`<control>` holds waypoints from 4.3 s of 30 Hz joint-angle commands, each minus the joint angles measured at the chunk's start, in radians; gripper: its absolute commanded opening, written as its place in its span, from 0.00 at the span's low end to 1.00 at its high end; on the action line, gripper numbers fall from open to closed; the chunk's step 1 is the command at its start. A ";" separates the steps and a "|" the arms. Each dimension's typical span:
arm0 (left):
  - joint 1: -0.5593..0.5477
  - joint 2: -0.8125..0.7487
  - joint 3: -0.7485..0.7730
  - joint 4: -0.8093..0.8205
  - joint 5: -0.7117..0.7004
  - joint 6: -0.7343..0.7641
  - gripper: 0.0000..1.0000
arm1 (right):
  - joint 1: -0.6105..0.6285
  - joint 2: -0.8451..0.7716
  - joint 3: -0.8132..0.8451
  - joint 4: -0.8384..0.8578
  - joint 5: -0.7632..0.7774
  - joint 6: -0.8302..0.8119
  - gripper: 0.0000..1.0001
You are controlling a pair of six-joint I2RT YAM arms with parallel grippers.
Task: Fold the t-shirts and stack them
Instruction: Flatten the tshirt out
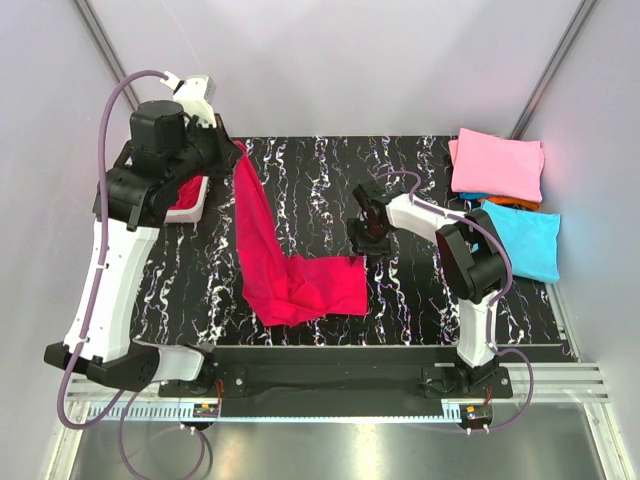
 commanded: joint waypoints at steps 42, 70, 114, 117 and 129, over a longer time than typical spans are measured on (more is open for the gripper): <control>0.220 -0.015 0.300 -0.060 -0.531 -0.128 0.00 | -0.211 -0.302 0.976 -0.450 0.664 -0.205 0.00; 0.240 -0.426 0.141 -0.007 -0.241 -0.075 0.08 | -0.211 -0.889 0.901 -0.253 0.686 -0.307 0.00; 0.039 0.041 -0.682 0.285 0.199 -0.287 0.62 | -0.237 0.073 0.504 0.089 0.357 -0.153 0.00; 0.010 0.011 -0.754 0.279 0.148 -0.301 0.62 | -0.237 0.076 0.493 0.086 0.325 -0.136 0.00; -0.142 0.016 -0.918 0.250 0.127 -0.309 0.61 | -0.238 0.077 0.425 0.086 0.244 -0.103 0.00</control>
